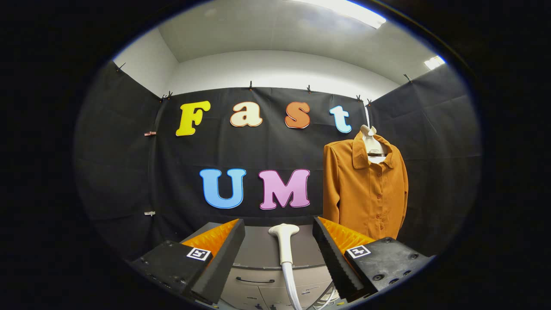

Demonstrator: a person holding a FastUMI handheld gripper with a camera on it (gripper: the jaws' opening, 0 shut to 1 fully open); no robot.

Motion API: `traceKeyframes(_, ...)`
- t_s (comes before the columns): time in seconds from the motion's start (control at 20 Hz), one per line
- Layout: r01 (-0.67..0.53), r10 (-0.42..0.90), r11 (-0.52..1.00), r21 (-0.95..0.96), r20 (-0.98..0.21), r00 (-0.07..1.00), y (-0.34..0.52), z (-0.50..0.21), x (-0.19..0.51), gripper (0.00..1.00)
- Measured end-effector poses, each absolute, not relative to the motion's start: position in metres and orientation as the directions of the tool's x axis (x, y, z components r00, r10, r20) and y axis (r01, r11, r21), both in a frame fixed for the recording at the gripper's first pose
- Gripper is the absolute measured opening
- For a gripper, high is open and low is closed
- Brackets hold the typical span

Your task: Iron the clothes twice with a garment steamer, once on the left side and once on the right side.

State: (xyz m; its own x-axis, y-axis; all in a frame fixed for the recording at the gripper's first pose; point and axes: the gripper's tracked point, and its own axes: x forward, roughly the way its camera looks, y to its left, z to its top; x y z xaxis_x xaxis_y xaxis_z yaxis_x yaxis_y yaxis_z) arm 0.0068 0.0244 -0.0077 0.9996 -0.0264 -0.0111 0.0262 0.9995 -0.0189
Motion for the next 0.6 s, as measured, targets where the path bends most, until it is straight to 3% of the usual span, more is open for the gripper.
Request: traceKeyframes(0.6,0.111,-0.113,0.993,-0.028,-0.091,0.989,0.043,-0.037,0.003,0.98)
